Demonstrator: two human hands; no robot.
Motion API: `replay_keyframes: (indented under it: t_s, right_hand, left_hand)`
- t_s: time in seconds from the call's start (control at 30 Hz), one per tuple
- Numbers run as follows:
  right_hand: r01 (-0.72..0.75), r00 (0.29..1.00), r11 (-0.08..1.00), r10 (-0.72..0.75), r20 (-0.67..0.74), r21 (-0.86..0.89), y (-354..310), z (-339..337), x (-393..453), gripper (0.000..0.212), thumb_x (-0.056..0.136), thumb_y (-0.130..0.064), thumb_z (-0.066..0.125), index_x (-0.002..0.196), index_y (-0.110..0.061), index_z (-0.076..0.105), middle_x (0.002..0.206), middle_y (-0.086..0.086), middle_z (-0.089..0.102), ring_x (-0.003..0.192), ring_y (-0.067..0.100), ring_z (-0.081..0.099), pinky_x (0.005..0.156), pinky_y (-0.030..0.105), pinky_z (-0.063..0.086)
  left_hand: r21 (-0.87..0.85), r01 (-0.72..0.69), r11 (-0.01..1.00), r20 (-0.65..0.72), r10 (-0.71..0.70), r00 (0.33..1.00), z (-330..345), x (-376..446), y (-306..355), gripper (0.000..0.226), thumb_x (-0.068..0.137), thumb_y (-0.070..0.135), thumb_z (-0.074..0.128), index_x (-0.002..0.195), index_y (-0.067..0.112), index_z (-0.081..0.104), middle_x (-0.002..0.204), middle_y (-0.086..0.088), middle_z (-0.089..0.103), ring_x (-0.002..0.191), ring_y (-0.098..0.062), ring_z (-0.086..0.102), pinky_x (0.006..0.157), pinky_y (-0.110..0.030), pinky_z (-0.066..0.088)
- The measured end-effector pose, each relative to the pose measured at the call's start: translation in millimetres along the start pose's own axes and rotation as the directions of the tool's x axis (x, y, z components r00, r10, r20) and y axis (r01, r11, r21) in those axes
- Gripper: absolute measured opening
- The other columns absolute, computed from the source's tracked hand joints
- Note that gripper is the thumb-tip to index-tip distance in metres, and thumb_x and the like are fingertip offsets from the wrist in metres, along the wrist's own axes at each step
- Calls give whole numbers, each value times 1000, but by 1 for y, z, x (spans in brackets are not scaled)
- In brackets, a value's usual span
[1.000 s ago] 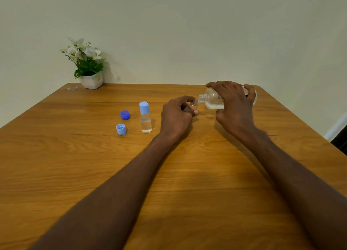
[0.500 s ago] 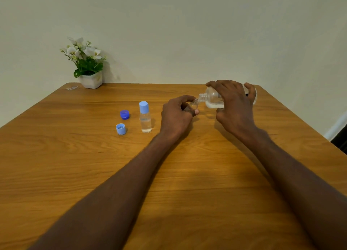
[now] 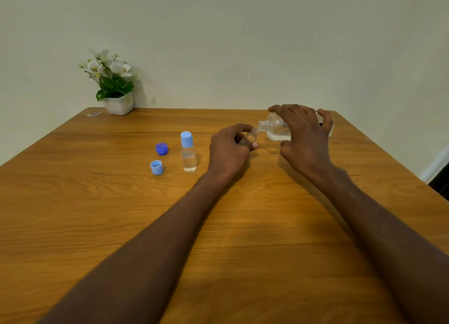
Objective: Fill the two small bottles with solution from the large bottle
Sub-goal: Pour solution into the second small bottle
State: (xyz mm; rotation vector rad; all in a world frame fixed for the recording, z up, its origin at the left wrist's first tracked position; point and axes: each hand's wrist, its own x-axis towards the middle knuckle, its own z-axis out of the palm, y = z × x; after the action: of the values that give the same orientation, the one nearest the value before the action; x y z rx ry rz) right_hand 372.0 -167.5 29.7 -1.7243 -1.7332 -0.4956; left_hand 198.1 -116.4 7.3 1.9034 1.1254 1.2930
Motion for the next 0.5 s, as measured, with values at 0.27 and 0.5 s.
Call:
replay_keyframes:
  t_s: [0.27,0.5]
  right_hand:
    - [-11,1000,1000,11,8,26,-2,1,0,88,66,-9,80,146,-34,50,143,-7,58,134,21,50,112,49,20]
    - [-51,997,990,58,-51,130,-5,2,-1,82,74,-18,81,148,-27,49,140,-2,60,124,22,56,102,46,29]
  left_hand:
    - [-2,-5,1000,8,5,1000,0,0,0,42,88,23,82,128,22,72,91,15,69,85,1,66,80,-27,58]
    - [-15,7,1000,10,-7,1000,-1,-1,2,38,88,24,82,125,23,72,87,15,69,85,-3,67,84,-35,61]
